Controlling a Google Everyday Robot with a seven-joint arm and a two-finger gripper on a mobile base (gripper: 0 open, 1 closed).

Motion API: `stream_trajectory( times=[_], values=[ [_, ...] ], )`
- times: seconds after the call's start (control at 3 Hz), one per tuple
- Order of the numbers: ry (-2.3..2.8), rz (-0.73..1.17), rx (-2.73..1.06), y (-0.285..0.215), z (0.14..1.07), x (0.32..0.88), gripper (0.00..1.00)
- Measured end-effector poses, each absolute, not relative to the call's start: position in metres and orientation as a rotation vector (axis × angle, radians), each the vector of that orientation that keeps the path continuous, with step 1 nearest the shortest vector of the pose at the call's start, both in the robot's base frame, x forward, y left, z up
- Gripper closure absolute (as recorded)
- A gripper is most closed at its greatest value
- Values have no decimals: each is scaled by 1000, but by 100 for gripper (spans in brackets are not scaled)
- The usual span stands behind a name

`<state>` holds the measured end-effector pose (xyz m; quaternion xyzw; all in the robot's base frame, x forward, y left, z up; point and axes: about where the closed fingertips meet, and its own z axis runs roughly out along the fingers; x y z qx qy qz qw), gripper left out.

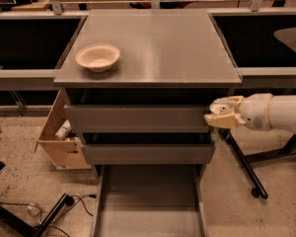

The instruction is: Pick green can from bottom drawer and place on counter

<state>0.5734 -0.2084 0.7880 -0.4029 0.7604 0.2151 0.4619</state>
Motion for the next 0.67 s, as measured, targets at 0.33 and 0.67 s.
stream_trajectory(
  times=[0.33,0.67],
  values=[
    [1923,385,-884,-216,859,589,100],
    [1939,279,-745,-237,928,605,100]
  ],
)
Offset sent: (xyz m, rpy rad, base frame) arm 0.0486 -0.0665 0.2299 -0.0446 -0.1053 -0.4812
